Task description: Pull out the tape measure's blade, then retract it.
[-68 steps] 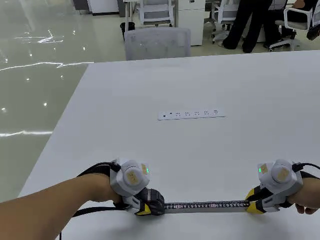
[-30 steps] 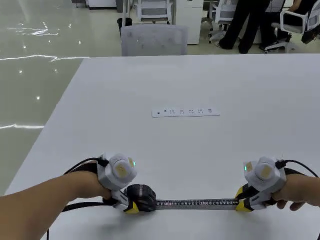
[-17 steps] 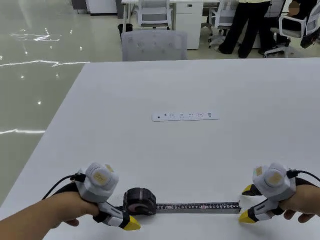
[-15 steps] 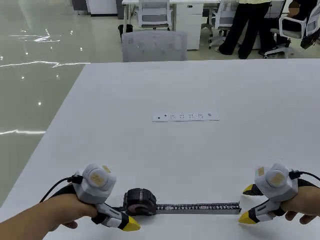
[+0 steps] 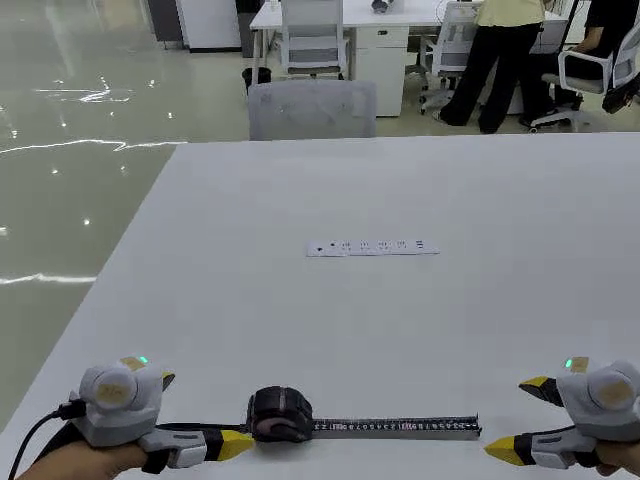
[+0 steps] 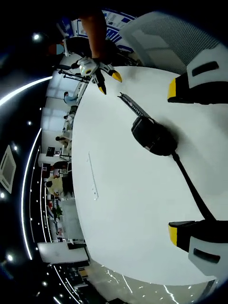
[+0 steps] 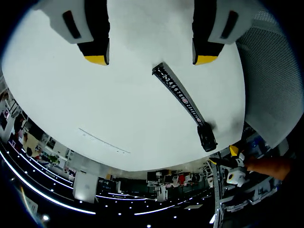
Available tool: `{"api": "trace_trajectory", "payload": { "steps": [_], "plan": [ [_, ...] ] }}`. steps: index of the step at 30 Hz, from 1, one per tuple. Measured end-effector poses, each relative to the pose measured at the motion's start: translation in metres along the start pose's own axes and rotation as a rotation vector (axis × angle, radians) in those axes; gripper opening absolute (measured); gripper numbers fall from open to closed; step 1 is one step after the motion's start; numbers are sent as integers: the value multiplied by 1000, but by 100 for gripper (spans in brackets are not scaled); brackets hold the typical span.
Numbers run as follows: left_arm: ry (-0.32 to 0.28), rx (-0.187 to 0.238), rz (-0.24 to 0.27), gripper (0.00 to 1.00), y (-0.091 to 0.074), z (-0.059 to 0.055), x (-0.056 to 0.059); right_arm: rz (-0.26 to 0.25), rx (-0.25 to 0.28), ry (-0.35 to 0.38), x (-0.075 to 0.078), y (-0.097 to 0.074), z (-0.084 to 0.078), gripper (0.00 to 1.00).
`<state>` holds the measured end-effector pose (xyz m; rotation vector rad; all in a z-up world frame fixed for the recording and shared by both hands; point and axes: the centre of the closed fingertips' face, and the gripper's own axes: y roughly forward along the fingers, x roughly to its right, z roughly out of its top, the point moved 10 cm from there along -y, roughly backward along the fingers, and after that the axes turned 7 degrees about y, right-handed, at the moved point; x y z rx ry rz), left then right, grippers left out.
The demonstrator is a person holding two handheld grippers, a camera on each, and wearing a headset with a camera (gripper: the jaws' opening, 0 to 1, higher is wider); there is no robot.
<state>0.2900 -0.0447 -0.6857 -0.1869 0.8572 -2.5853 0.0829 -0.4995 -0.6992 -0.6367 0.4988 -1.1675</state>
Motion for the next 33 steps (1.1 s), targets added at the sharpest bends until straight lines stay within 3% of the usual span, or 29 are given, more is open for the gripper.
{"api": "trace_trajectory", "payload": {
  "steps": [5,8,13,16,17,19,21,24,26,31,33],
  "plan": [
    [11,23,21,100,-11,-6,9,-59,70,46,-4,-20,-9,76],
    [53,34,31,100,-18,-3,11,-104,106,83,-4,-33,-13,79],
    [39,81,49,100,-30,-1,8,-120,148,107,-7,-49,-20,85],
    [18,104,67,100,-36,-8,6,-111,188,145,-13,-55,-26,93],
    [16,104,66,100,-38,-11,7,-113,191,148,-15,-56,-28,96],
    [101,111,78,100,-42,-17,10,-122,193,148,-21,-59,-32,98],
    [80,81,78,100,-42,-23,11,-144,191,130,-26,-63,-35,100],
    [21,89,84,100,-45,-27,12,-161,204,124,-31,-68,-39,100],
    [16,97,97,100,-48,-26,13,-168,201,122,-33,-70,-43,100],
    [-3,103,103,100,-53,-30,15,-136,156,106,-42,-69,-49,100],
    [-10,107,95,100,-55,-32,16,-128,166,99,-44,-70,-48,100]
  ]
}}
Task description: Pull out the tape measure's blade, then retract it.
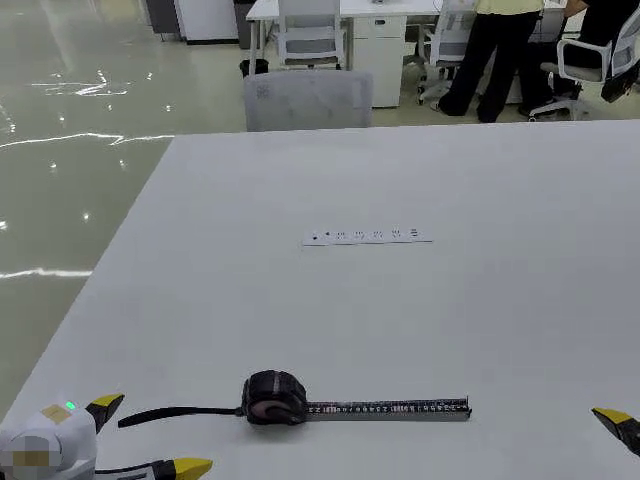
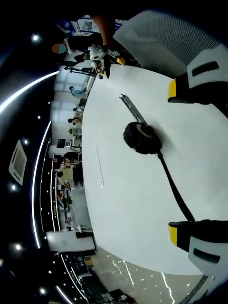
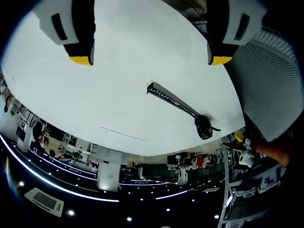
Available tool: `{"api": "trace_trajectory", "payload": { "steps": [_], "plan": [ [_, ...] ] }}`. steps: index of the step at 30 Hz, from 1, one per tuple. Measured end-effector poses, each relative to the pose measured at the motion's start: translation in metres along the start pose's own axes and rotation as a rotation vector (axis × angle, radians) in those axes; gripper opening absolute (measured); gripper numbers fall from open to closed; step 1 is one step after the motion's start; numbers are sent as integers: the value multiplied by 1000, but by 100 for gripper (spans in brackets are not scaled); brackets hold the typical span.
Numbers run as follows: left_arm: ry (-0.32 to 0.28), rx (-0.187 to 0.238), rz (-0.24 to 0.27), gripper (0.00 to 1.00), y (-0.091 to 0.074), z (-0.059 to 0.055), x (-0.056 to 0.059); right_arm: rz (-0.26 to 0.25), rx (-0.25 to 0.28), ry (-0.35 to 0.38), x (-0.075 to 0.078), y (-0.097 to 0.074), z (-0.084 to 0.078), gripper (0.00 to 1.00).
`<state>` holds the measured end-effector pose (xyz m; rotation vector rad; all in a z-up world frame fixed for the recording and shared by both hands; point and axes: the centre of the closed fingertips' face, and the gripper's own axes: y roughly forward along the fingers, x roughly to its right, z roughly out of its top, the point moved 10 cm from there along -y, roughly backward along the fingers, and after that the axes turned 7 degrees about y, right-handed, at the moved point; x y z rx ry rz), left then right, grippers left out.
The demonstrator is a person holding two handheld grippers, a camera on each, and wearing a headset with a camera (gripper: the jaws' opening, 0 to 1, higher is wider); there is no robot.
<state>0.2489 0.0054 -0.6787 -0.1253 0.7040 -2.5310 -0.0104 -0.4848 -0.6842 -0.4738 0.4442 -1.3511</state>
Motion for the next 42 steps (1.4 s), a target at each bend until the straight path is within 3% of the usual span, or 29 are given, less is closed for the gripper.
{"api": "trace_trajectory", "payload": {
  "steps": [10,16,33,42],
  "plan": [
    [-16,11,-17,100,-1,-6,5,6,0,-27,0,-2,5,100],
    [-16,26,-15,100,0,-3,6,10,-10,-26,1,-3,2,100],
    [-7,9,-27,100,-4,0,16,44,-22,-34,2,-6,0,100],
    [-13,12,-13,100,-8,1,14,49,-15,-40,2,-7,5,100]
  ]
}}
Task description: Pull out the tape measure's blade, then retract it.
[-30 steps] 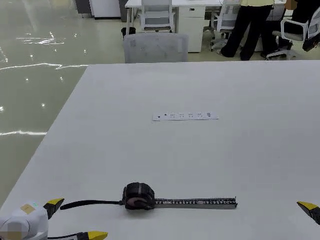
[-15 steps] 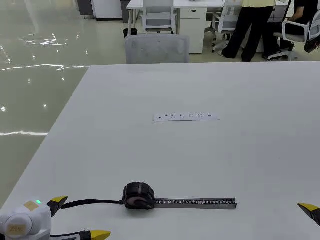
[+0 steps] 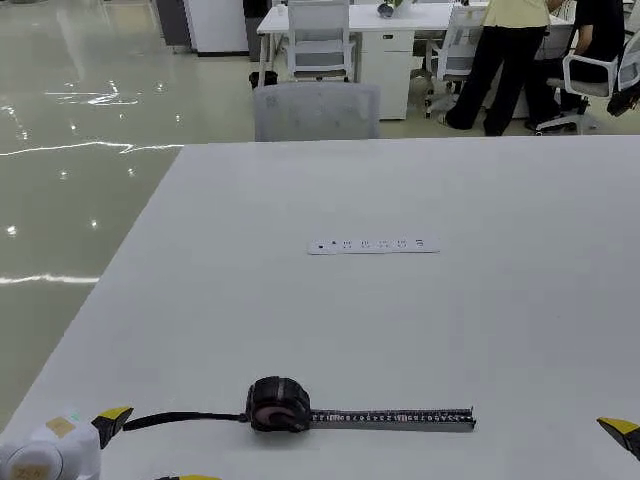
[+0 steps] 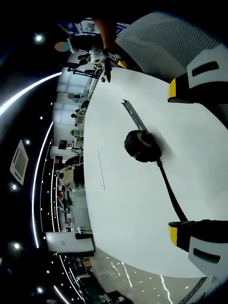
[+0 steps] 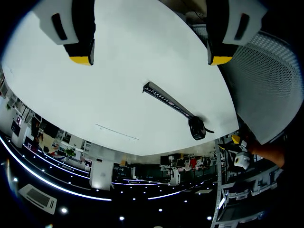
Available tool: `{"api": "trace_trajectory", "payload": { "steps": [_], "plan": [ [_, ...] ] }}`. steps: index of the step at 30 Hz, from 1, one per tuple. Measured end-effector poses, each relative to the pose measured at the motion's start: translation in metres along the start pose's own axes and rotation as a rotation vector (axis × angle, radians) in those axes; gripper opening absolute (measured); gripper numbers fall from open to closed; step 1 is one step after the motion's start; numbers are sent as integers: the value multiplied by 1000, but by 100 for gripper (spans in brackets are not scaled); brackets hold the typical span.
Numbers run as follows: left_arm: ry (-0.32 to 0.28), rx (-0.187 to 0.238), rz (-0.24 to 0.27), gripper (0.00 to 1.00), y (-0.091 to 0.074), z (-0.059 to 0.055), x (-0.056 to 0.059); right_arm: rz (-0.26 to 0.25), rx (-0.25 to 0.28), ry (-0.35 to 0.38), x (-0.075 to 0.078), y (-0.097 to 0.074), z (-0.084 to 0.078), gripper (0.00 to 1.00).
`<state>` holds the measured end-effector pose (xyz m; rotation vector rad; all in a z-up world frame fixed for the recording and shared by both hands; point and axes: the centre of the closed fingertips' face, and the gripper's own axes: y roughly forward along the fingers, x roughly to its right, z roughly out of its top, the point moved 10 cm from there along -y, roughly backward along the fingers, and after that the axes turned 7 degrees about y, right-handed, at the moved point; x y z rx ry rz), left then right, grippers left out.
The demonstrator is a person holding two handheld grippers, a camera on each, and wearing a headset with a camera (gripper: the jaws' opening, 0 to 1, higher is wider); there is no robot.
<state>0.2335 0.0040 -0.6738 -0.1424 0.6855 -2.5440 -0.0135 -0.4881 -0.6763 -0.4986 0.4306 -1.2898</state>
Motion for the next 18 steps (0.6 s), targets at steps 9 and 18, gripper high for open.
{"api": "trace_trajectory", "payload": {
  "steps": [9,18],
  "plan": [
    [-1,-7,4,100,1,-1,0,17,-26,-31,0,0,-1,100],
    [-7,-11,8,100,6,2,1,19,-28,-40,1,4,1,100]
  ]
}}
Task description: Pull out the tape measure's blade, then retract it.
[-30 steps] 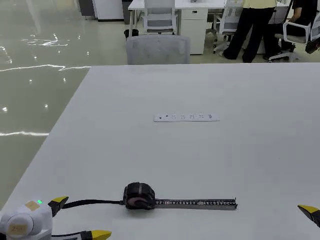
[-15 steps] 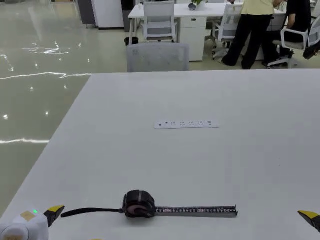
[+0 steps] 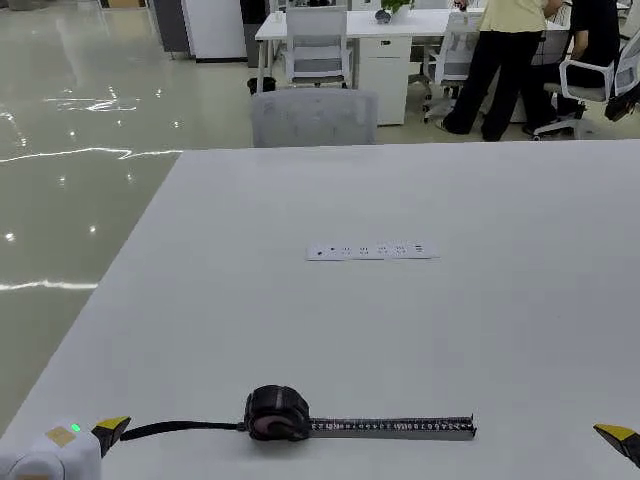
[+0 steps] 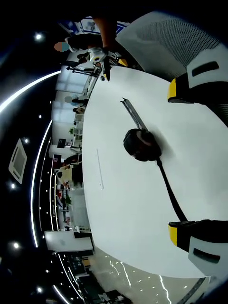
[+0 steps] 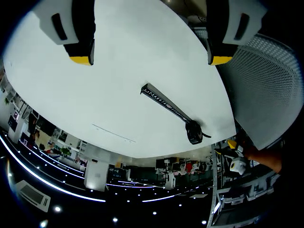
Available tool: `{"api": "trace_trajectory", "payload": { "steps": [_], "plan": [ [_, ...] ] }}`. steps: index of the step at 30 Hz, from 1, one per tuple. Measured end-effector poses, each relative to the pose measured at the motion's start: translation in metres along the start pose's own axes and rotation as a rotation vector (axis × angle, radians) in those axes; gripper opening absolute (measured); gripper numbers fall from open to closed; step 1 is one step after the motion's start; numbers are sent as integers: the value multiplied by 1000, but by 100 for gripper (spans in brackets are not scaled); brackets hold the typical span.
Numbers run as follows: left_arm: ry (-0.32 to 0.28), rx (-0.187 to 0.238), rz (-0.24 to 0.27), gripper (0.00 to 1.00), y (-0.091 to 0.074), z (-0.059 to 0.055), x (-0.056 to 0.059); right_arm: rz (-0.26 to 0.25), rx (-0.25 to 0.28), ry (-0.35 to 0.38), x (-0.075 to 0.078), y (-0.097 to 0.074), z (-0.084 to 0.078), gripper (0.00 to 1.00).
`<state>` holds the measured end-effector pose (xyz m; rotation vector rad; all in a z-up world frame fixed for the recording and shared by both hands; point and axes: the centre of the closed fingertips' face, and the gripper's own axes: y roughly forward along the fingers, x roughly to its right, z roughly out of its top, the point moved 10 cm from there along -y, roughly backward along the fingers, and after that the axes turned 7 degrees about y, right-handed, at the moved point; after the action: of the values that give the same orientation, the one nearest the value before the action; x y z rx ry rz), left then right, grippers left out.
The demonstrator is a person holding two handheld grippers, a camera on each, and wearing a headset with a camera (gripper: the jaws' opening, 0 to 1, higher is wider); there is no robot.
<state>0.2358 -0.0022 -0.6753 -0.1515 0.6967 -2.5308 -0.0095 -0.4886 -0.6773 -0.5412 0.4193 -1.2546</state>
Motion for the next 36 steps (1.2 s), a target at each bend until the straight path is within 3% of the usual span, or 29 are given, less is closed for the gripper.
{"api": "trace_trajectory", "payload": {
  "steps": [12,19,24,29,36],
  "plan": [
    [0,-28,5,100,-2,-7,2,12,-17,-20,-3,2,2,100],
    [-4,-26,22,100,7,5,2,27,-56,-75,4,4,5,100],
    [6,-33,37,100,21,20,11,63,-78,-128,10,9,19,100],
    [-37,-23,53,100,37,37,22,108,-117,-186,16,20,31,100],
    [-87,-17,101,100,61,40,37,185,-167,-279,22,42,50,98]
  ]
}}
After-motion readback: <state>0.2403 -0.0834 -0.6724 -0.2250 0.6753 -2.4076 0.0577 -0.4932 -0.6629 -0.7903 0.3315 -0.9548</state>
